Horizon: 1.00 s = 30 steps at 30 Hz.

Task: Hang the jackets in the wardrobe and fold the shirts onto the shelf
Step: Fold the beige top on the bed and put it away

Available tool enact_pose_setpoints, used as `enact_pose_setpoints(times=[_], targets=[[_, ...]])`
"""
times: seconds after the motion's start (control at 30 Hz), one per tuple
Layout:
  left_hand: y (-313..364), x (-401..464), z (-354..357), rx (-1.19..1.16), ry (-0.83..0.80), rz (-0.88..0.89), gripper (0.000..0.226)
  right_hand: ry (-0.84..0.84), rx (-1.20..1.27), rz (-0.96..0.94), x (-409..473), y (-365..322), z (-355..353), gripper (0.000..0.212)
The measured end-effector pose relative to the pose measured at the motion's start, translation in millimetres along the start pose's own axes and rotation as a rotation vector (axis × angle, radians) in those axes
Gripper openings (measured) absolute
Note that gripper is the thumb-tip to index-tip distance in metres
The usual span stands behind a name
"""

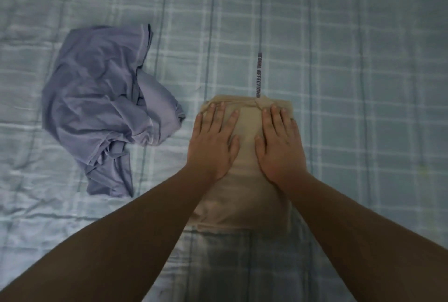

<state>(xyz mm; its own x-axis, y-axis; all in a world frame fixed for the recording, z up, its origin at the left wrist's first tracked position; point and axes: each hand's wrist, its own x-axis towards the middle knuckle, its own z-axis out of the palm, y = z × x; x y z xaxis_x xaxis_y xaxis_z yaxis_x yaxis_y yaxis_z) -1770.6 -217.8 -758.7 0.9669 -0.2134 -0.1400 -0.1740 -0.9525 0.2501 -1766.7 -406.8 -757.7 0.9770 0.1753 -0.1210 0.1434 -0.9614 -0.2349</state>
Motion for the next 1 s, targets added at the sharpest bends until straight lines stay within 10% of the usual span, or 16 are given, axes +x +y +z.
enact_pose_setpoints(times=[0.57, 0.77, 1.0], targets=[[-2, -75, 0, -0.091, -0.007, -0.051, 0.058, -0.014, 0.071, -0.008, -74, 6, 0, 0.059], [0, -119, -20, -0.088, -0.021, 0.443, 0.067, -0.072, 0.010, -0.455, -100, 38, -23, 0.062], [10, -119, -9, 0.172, -0.243, 0.421, 0.110, -0.270, -0.230, -0.652, -99, 68, -33, 0.080]])
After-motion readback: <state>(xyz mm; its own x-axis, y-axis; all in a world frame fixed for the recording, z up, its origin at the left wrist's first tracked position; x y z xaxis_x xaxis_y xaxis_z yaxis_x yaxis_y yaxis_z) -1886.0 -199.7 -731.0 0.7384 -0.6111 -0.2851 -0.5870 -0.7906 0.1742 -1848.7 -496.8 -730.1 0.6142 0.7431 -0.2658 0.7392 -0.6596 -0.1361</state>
